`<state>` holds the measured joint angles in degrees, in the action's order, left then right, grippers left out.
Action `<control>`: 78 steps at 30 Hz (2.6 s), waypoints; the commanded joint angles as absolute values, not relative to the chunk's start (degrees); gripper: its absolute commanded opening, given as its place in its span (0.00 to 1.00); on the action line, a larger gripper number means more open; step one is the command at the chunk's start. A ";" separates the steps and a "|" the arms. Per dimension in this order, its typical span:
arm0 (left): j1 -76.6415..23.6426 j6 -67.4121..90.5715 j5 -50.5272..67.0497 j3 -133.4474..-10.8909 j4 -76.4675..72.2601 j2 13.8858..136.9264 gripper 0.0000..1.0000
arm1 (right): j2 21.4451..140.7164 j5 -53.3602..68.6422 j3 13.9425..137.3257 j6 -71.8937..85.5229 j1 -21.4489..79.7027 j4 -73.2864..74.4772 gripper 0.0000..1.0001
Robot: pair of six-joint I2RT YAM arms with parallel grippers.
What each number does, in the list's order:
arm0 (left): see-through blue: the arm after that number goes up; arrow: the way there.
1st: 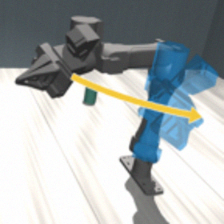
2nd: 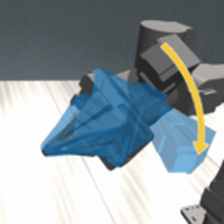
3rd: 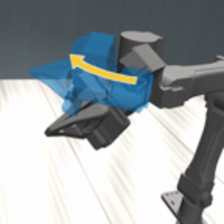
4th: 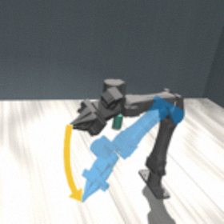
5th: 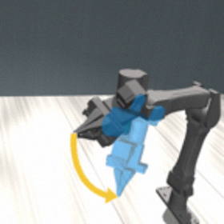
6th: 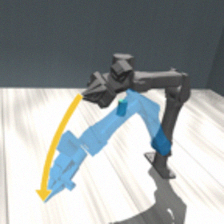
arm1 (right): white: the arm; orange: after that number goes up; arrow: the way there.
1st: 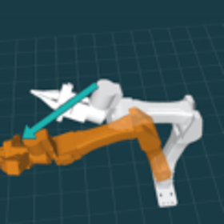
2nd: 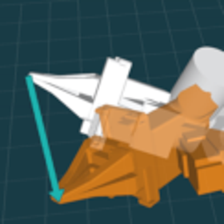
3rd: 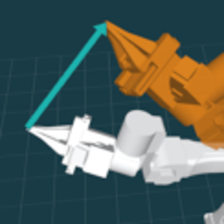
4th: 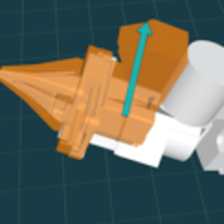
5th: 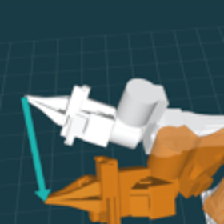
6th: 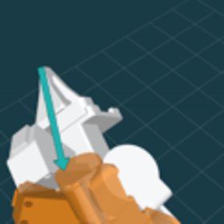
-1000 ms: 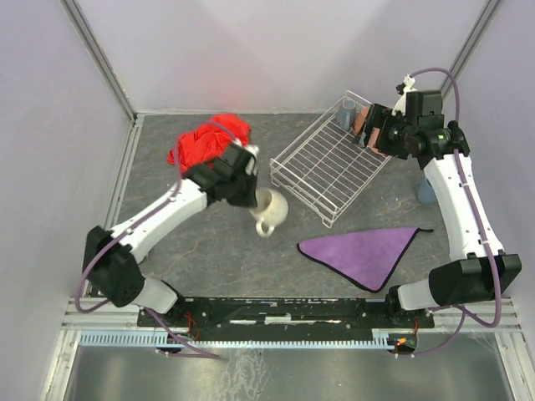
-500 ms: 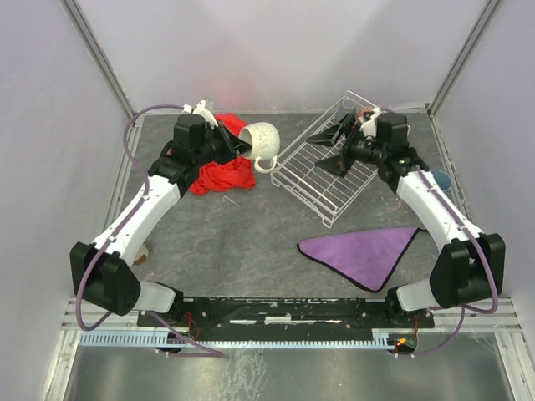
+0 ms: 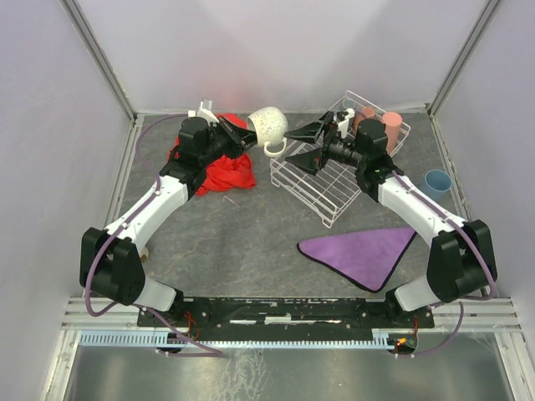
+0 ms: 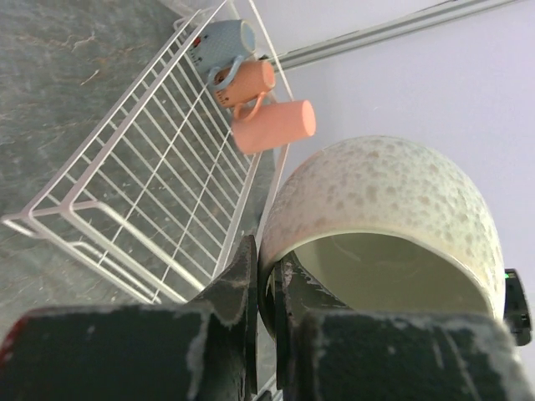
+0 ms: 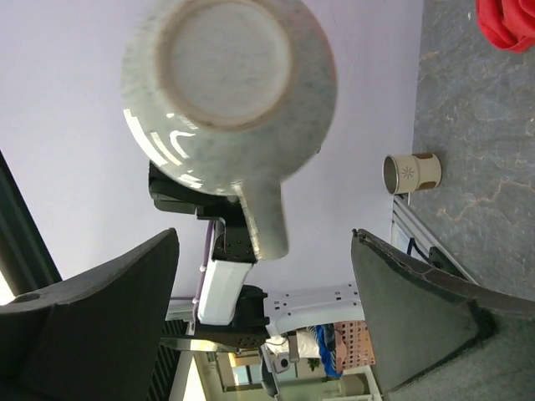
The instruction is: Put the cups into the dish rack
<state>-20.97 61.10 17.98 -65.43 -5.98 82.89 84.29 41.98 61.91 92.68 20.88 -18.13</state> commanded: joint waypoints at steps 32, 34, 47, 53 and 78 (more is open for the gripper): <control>-20.92 67.73 20.08 -64.55 -21.45 81.24 0.03 | 96.96 35.66 71.62 99.15 30.78 -34.12 0.34; -20.92 67.75 20.21 -64.52 -21.49 81.36 0.03 | 97.47 35.53 72.05 99.42 31.08 -34.64 0.32; -20.22 61.98 19.07 -65.13 -15.91 80.40 0.35 | 95.68 33.40 74.42 92.67 29.93 -27.41 0.01; -18.67 59.64 18.55 -64.42 -13.05 79.21 0.53 | 93.75 34.81 74.57 88.42 25.50 -22.42 0.01; -15.74 46.26 19.94 -66.19 6.51 79.07 0.76 | 103.16 2.72 107.39 19.41 12.65 43.64 0.01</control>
